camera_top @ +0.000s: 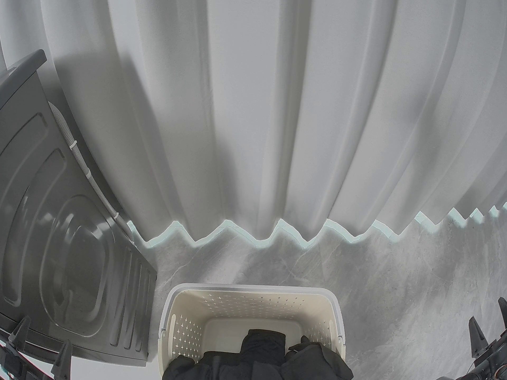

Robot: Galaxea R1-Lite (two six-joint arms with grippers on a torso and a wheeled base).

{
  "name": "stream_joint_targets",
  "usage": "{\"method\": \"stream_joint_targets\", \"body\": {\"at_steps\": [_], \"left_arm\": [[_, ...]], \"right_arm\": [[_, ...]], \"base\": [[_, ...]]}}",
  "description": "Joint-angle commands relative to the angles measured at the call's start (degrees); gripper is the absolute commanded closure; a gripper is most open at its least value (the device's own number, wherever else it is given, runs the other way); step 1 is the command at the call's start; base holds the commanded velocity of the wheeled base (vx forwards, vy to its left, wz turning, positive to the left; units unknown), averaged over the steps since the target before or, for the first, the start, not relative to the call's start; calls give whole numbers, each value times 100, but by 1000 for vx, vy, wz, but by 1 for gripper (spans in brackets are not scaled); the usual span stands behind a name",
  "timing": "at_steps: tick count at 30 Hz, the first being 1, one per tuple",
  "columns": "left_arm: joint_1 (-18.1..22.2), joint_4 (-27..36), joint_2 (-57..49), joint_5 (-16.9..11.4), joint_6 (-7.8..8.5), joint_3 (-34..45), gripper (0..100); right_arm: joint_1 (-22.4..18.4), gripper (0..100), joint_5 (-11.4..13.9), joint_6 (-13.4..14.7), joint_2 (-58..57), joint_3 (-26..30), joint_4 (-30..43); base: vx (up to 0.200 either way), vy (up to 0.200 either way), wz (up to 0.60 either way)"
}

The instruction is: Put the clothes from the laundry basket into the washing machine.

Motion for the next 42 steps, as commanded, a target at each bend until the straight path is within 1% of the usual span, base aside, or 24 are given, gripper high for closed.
{"method": "stream_joint_targets", "body": {"at_steps": [1,7,42], "left_arm": [[-2,-1,-101,-2,-8,84,0],[-2,-1,-101,7,-17,84,0],[-2,-1,-101,7,-26,92,0]], "right_arm": [[8,0,4,-1,-31,101,-1],[0,0,4,-1,-31,101,-1],[0,0,4,-1,-31,101,-1]], "base": [[0,0,0],[0,0,0],[-200,0,0]]}}
